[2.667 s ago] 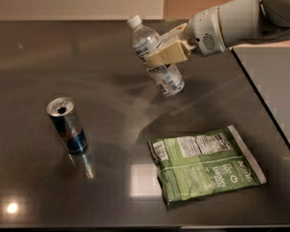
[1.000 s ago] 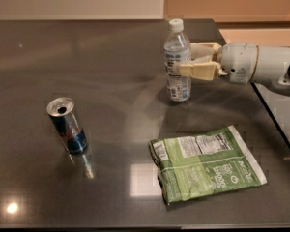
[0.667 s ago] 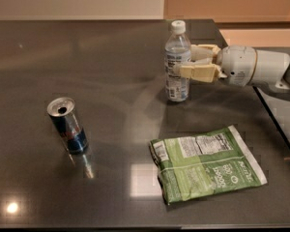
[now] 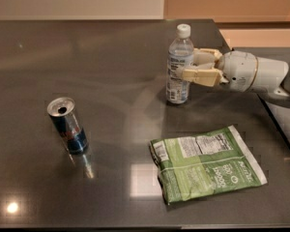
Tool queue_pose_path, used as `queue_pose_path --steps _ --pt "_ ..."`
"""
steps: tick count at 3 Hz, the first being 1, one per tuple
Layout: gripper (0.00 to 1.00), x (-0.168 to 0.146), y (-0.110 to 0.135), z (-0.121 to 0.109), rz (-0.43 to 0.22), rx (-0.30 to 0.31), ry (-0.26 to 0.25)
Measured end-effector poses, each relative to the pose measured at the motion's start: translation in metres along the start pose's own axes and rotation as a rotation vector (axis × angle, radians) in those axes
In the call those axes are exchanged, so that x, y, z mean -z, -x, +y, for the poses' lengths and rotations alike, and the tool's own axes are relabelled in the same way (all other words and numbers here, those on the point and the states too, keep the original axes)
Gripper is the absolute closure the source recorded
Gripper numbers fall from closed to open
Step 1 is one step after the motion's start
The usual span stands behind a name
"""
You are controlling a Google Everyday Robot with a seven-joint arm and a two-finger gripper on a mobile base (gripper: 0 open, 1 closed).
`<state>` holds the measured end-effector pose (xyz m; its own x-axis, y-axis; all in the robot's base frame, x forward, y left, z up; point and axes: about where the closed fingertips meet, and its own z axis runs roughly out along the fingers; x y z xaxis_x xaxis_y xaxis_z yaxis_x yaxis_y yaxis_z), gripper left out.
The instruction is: Place blue plastic bottle upright
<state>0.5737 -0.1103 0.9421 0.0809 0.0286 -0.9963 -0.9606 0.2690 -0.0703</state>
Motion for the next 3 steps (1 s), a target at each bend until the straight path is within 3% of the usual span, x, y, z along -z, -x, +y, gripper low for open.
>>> queue_pose_path --steps 3 --pt "0.13 0.008 -0.0113 -0.0025 -0.031 -0.019 0.002"
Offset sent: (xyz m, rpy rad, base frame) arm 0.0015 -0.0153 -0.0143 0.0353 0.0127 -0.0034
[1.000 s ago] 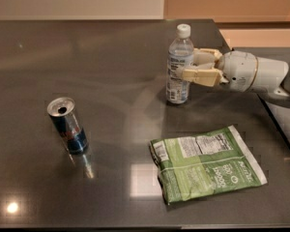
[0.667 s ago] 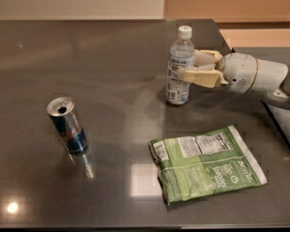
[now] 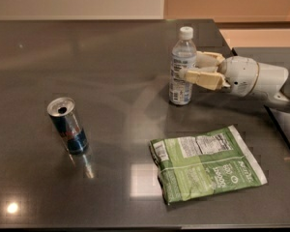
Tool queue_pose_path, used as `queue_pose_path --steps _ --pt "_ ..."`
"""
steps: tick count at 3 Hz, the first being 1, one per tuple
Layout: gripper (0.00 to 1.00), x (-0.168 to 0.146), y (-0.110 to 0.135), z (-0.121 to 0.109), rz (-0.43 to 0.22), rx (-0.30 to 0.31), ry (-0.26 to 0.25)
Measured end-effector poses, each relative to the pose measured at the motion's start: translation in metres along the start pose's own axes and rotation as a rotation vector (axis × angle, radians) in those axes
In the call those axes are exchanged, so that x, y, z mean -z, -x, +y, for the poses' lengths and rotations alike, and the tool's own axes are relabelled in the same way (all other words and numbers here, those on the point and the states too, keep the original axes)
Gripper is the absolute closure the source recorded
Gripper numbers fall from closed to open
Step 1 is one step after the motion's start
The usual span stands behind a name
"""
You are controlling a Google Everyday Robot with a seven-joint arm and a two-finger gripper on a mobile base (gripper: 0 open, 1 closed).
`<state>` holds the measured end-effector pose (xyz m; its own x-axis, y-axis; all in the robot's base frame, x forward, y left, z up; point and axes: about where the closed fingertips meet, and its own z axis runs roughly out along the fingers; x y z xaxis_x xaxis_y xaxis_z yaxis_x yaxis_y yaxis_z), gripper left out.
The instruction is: Place blue plastic bottle upright
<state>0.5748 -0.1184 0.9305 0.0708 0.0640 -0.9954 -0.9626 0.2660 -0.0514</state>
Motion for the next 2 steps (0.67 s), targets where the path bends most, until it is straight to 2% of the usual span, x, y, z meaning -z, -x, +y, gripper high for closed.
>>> queue_pose_path --steps 1,2 --pt "0.0 0.0025 -0.0033 -0.0006 0.0 -0.004 -0.004" --pt "0.0 0.0024 -0.0033 -0.0005 0.0 -0.004 -0.003"
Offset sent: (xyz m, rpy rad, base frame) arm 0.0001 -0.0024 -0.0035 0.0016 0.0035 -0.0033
